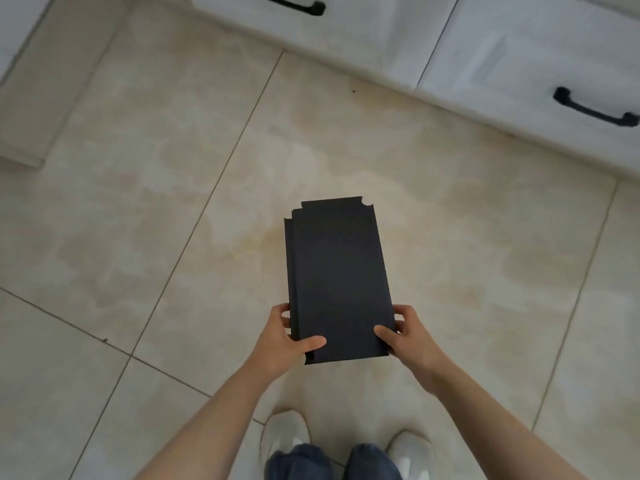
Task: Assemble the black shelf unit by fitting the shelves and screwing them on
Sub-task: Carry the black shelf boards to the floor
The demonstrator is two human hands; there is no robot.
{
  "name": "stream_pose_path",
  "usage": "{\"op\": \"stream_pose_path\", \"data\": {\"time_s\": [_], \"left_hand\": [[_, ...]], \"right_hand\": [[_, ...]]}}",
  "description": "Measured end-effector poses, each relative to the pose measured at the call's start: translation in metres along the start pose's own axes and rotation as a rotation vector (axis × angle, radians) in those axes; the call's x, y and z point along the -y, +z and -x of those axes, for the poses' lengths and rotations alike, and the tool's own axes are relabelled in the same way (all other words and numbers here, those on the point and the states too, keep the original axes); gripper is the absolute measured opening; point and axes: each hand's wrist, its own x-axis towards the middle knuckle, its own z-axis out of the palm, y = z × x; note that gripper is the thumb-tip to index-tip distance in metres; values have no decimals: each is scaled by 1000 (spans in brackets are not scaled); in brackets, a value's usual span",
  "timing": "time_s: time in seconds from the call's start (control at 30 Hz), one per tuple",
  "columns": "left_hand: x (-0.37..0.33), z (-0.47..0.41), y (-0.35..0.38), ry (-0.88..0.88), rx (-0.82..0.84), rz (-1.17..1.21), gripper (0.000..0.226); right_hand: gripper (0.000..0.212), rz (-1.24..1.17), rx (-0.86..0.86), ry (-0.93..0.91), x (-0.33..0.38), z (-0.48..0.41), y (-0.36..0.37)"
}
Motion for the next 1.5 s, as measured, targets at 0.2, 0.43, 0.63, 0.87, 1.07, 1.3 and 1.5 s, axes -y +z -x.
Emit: {"op": "stream_pose_path", "data": {"time_s": [0.2,0.43,0.63,0.87,1.07,1.3,1.5], "left_hand": [[1,-42,2,0,-50,-11,87],[-6,-63,7,-26,-58,-129,90],[-9,-67,20,-59,-125,-234,83],[-9,-53,13,-36,-41,-287,77],[-37,10,-15,-20,-29,-360,63],[-100,130,-60,79,-139,-611,39],[-156,255,-97,150,-357,-596,30]], "right_hand": [[35,6,-26,6,4,-49,7],[40,192,-104,-14,9,-69,13],[48,356,-177,-19,7,-70,21],[49,482,-124,99,21,-58,14],[48,655,-91,112,50,5,0],[40,1026,-71,-60,127,124,-8],[35,1210,2,-261,210,245,3]]}}
